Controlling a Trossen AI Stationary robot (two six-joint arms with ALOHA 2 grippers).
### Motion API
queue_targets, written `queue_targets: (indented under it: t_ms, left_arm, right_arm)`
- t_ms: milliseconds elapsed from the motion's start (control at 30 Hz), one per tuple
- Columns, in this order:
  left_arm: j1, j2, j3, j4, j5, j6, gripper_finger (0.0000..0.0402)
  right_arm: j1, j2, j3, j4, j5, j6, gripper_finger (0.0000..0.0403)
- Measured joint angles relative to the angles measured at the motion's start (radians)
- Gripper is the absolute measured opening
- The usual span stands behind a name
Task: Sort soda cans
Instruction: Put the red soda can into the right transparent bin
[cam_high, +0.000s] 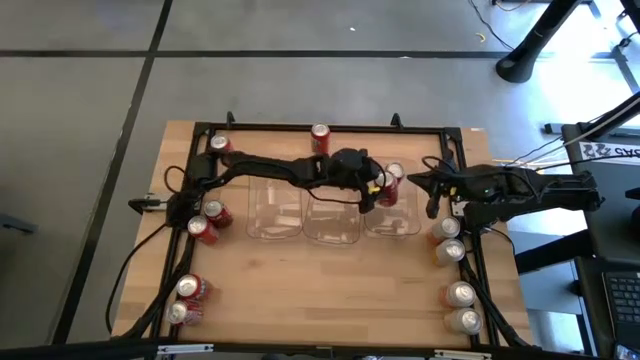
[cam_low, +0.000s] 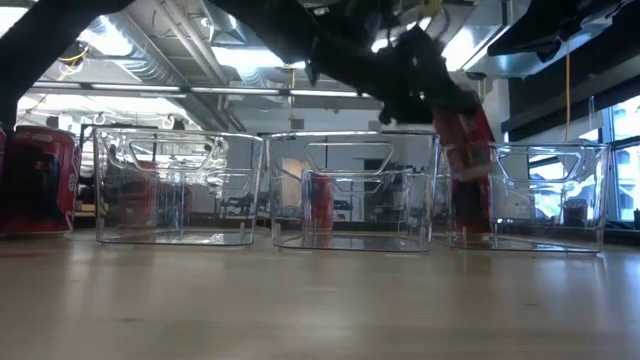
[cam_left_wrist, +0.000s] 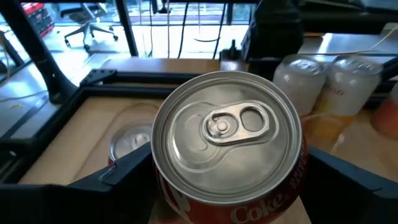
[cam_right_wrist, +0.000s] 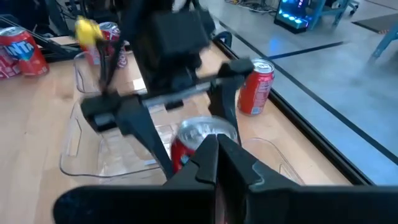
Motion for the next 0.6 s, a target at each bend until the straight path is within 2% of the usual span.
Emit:
queue_targets:
  t_ms: [300,600]
  left_arm:
    - [-0.018,0.092,0.008,0.157,-0.014,-0.024,0.0305]
    - [-0.020,0.179,0.059,0.121,-0.016,-0.023,0.0306]
  right_arm:
    - [0.000,0.031,0.000,0.000,0.000,0.000,0.0007]
    - [0.000,0.037,0.000,-0.001,-0.008,0.000,0.0007]
